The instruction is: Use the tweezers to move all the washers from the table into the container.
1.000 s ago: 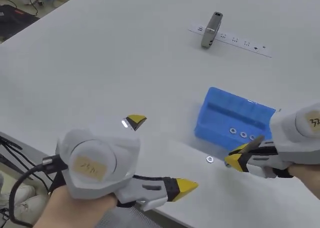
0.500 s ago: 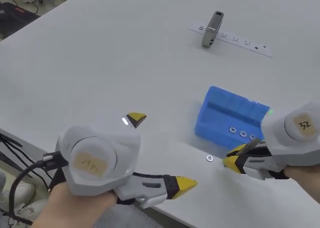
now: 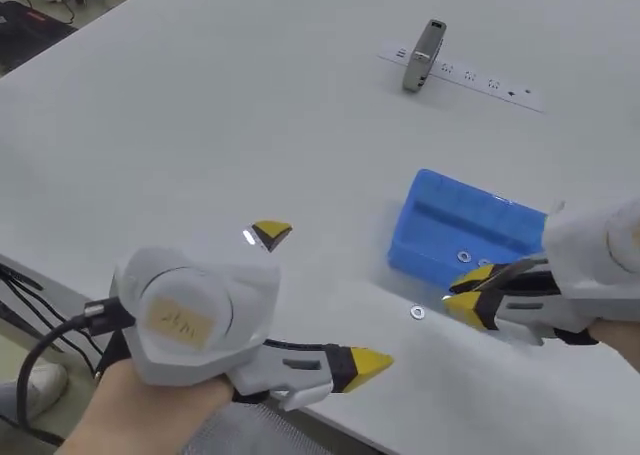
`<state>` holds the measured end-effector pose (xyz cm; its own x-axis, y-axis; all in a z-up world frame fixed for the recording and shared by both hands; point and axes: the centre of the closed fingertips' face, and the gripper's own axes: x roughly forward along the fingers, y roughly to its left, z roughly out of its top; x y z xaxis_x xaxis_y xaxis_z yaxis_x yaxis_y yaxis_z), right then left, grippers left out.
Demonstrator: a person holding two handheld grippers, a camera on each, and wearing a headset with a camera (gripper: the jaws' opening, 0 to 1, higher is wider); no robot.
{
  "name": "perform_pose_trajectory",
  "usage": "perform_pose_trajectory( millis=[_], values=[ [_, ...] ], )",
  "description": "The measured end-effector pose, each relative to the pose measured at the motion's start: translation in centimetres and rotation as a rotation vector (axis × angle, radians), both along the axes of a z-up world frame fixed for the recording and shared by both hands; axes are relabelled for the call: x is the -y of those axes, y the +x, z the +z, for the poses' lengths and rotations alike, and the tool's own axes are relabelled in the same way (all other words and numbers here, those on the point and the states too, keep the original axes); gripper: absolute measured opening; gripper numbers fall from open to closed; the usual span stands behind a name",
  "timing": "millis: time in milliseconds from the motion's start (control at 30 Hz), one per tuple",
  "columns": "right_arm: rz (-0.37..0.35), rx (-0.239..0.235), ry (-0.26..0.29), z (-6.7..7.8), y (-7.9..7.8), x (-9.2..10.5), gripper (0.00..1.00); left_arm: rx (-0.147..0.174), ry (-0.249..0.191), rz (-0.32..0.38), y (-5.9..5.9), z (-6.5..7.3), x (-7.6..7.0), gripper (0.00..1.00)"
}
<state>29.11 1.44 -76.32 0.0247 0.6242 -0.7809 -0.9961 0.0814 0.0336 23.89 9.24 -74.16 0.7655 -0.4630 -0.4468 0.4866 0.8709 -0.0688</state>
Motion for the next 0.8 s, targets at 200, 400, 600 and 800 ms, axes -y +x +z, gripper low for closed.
perform_pose_trajectory(
  millis=[200,400,600,800],
  values=[
    [-0.012,0.012,0.065,2.5,1.6,-1.1,0.04,0.001,-0.001,0.002,0.0,0.0,-0.1,0.93],
    [-0.127,-0.013,0.084,2.1,5.0,-1.8,0.04,0.003,-0.002,0.003,0.0,0.0,-0.1,0.93],
    [-0.222,-0.082,0.024,-1.1,7.6,-1.9,0.05,0.002,-0.002,0.004,0.0,0.0,-0.1,0.93],
    [-0.246,-0.1,-0.028,-3.1,8.3,-2.2,0.05,-0.003,-0.001,0.003,0.0,-0.1,-0.1,0.93]
  ],
)
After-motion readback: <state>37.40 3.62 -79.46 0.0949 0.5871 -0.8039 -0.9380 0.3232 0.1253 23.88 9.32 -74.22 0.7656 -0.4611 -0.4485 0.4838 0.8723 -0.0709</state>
